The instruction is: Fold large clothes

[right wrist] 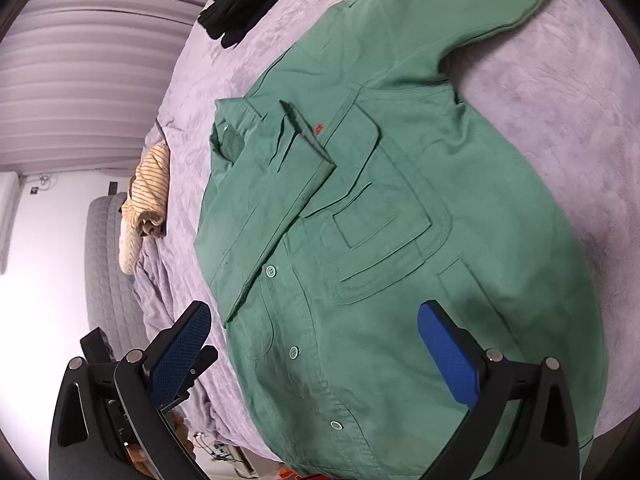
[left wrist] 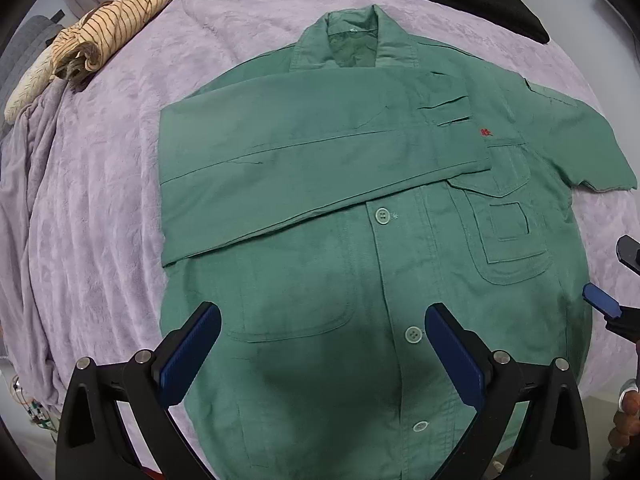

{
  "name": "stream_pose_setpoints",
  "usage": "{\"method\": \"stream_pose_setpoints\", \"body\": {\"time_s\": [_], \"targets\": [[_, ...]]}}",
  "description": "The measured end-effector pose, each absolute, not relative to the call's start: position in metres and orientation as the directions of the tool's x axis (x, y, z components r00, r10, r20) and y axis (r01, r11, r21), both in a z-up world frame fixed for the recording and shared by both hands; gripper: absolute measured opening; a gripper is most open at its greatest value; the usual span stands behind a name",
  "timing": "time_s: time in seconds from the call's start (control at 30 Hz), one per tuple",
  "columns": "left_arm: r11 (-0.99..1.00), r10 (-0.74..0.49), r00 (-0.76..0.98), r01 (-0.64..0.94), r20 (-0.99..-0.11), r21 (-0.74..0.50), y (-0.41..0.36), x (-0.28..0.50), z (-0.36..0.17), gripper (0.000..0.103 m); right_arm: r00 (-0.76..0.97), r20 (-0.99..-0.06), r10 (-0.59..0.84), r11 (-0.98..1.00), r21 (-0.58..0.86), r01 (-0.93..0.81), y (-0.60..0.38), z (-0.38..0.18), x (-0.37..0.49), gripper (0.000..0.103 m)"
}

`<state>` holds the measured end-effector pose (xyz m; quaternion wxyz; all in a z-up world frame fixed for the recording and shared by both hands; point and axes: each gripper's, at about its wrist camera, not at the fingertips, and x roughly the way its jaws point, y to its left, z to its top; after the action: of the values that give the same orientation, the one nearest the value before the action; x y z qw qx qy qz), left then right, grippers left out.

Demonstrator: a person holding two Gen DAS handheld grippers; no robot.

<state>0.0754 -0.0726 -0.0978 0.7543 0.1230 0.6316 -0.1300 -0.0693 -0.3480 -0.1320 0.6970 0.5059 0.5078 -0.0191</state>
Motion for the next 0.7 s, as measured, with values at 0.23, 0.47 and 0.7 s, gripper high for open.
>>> {"method": "stream_pose_setpoints", "body": {"time_s": [0.23, 0.47, 0.7], "targets": [[0.932, -0.045, 0.131, 0.363, -0.990, 0.005, -0.109, 0.067, -0.110, 0.102, 0.500, -0.721, 0.480, 0.457, 0.692, 0.559, -0.395, -0.139, -0.077, 0.103], [0.915, -0.059, 0.107, 0.404, -0.993, -0.011, -0.153, 0.065, -0.125, 0.102, 0.523, -0.753, 0.400, 0.442, 0.658, 0.609, -0.471, -0.143, -0.088, 0.103], [0.899, -0.073, 0.105, 0.438, -0.992, -0.020, -0.194, 0.073, -0.139, 0.102, 0.585, -0.769, 0.257, 0.359, 0.638, 0.681, -0.566, -0.151, -0.099, 0.103]]}}
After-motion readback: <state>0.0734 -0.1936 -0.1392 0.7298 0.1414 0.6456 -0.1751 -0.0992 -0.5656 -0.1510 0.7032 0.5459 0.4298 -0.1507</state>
